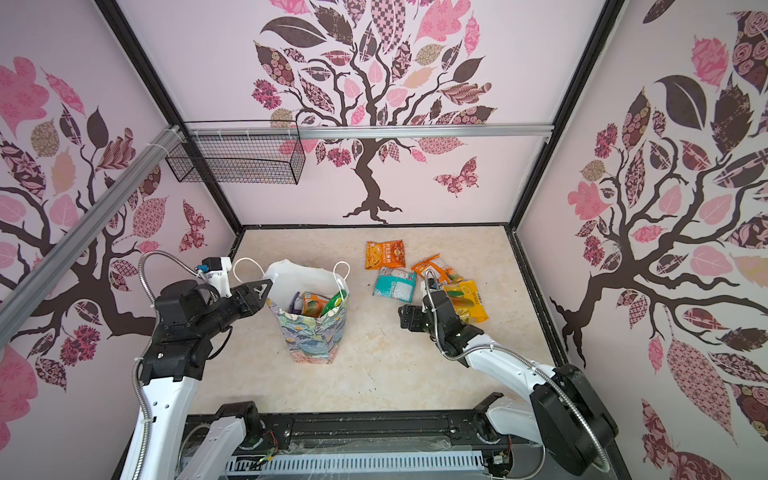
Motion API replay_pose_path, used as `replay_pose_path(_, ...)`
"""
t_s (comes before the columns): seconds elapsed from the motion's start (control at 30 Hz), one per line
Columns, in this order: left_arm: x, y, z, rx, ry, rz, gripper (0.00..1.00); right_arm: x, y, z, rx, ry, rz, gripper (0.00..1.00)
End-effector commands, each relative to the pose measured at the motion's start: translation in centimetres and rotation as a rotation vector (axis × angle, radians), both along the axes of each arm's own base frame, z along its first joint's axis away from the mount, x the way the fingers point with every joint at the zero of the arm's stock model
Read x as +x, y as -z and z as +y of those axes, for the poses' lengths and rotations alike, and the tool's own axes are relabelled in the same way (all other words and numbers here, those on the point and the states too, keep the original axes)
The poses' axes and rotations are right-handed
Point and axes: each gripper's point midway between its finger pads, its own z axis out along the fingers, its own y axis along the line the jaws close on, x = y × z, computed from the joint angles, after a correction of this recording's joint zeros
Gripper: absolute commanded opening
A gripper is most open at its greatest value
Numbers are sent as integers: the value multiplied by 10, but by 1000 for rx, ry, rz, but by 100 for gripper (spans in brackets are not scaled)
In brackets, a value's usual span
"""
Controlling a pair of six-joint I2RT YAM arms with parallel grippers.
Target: Place the snacks into the paper bag
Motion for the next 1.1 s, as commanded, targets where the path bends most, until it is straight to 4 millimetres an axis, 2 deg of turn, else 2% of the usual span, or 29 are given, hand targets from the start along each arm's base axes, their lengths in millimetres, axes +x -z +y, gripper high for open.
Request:
replay_pose_path(0.0,-1,2,2,11,0,-12,45,7,0,5,34,-11,1,84)
replay_pose_path(0.23,-1,0,12,10,-40,-19,46,30,8,4,70,3,40,83)
replay_pose_path(0.37,-1,-1,10,1,-29,-22,46,51,1,13,49,-11,30,81)
replay_pose_path(0.5,-1,0,10,-1,-30,-21,47,77,-6,12,-17,32,34,79)
replay_pose_path(0.57,-1,-1,10,-4,-28,-22,46,82,-5,11,-44,41,40,79)
replay_pose_path(0.67,0,0,8,-8,-21,-19,47,81,0,10,-25,49,20,87)
replay_pose_path(0.8,1,1,9,-10,-23,-13,47,88,2,13,-49,32,14,86)
replay_pose_path(1.07,1,-1,9,-9,-23,-18,47,131,-27,27,-147,-2,-19,81)
